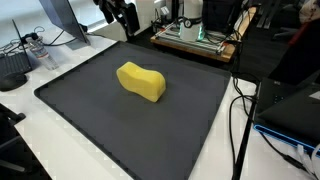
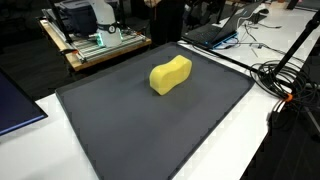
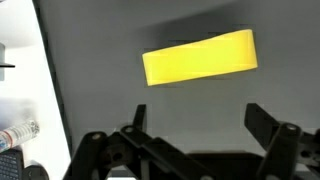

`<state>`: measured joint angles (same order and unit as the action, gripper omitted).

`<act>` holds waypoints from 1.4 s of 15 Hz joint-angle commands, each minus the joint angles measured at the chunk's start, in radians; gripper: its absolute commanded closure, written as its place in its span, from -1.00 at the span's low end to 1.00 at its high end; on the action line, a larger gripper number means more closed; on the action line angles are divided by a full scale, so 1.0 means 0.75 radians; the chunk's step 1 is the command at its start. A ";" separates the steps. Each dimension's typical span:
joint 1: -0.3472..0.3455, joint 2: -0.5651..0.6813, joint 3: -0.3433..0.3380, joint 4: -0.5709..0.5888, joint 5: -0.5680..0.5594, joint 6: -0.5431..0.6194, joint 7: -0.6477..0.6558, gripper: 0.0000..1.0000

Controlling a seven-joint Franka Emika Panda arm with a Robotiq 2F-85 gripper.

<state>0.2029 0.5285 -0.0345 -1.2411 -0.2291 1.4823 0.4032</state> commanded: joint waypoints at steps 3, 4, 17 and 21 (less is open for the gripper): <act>-0.023 0.015 0.024 0.042 0.072 0.005 0.042 -1.00; -0.004 0.033 0.025 0.056 0.058 0.025 0.055 -1.00; 0.208 0.231 0.045 0.191 0.021 0.080 0.339 -1.00; 0.236 0.118 0.076 0.008 0.028 0.146 0.207 -1.00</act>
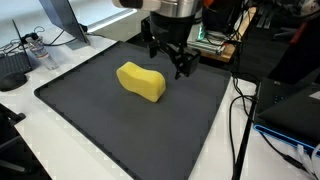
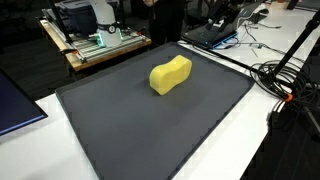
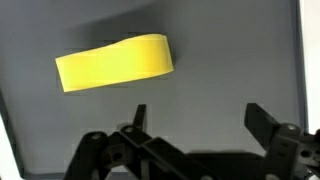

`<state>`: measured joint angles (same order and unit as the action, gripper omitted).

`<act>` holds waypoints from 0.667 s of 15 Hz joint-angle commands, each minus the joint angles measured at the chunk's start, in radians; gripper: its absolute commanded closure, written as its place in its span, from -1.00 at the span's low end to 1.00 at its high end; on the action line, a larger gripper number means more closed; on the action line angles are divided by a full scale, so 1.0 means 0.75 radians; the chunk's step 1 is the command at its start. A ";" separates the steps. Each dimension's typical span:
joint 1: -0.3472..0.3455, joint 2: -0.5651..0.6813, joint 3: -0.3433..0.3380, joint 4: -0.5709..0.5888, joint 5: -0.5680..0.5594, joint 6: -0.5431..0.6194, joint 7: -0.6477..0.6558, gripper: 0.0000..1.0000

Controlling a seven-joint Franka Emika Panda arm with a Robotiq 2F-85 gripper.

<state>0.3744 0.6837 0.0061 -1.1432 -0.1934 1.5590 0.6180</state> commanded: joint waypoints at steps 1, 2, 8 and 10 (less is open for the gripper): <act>0.012 -0.132 0.024 -0.186 -0.025 0.050 -0.103 -1.00; 0.018 -0.169 0.026 -0.241 -0.028 0.049 -0.119 -1.00; 0.022 -0.425 0.067 -0.604 -0.044 0.106 -0.105 -1.00; 0.008 -0.524 0.098 -0.724 -0.034 0.204 -0.115 -1.00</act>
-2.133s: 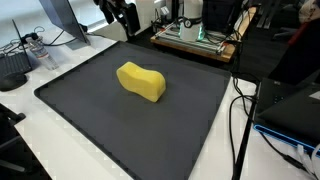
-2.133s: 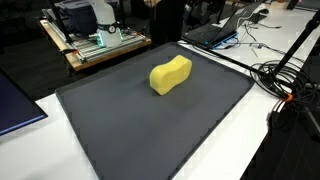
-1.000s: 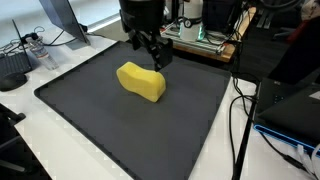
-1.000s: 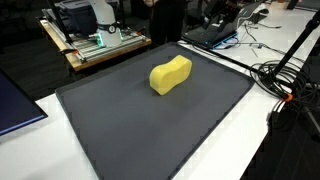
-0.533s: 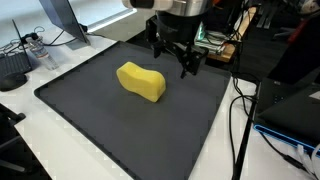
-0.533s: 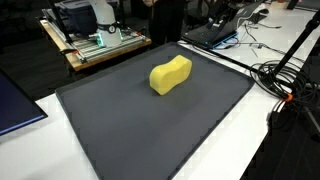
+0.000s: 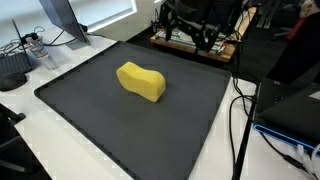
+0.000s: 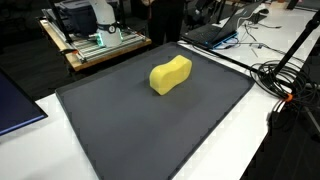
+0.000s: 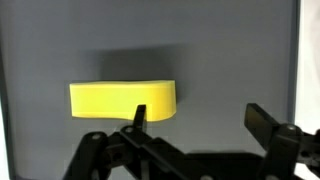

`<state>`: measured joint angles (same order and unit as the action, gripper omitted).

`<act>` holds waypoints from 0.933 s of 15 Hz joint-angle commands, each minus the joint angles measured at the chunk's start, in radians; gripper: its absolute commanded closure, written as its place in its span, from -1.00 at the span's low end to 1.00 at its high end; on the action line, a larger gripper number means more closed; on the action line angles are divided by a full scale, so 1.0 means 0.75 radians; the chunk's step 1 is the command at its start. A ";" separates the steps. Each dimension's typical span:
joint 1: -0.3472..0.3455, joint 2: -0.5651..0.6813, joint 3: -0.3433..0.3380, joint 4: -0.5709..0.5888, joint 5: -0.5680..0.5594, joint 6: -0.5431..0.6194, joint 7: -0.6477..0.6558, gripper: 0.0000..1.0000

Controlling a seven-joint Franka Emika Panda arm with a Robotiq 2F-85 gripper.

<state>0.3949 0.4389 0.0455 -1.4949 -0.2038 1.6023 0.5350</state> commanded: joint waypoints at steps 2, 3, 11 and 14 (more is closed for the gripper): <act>-0.033 -0.299 0.070 -0.376 -0.019 0.282 -0.015 -1.00; -0.046 -0.352 0.081 -0.439 -0.007 0.355 -0.027 -1.00; -0.209 -0.804 0.100 -0.970 0.169 0.706 -0.064 -1.00; -0.286 -0.987 0.076 -1.187 0.237 0.772 -0.169 -1.00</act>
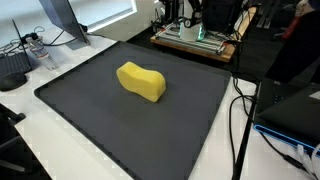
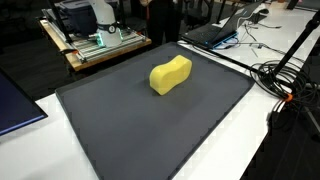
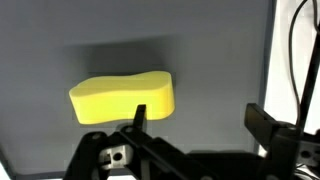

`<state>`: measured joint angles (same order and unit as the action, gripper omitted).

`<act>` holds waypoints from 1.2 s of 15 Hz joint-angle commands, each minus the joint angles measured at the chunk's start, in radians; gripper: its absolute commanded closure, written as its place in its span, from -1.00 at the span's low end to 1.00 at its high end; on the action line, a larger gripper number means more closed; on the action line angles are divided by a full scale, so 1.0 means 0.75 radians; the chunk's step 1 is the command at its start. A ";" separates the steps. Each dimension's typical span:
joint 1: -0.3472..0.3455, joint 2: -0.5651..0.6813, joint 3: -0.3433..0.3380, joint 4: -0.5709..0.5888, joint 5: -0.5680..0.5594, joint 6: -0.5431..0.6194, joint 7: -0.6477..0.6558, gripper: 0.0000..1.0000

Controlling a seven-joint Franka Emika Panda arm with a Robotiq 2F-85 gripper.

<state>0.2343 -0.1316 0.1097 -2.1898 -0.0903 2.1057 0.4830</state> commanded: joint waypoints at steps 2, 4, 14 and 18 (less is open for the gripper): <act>-0.115 -0.331 -0.045 -0.377 0.141 0.143 -0.238 -1.00; -0.163 -0.407 -0.097 -0.450 0.172 0.150 -0.366 -1.00; -0.235 -0.372 -0.064 -0.419 0.131 0.113 -0.381 -1.00; -0.244 -0.256 -0.191 -0.354 0.266 0.174 -0.556 -1.00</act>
<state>0.0671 -0.3936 0.0246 -2.5006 0.0327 2.2105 0.1767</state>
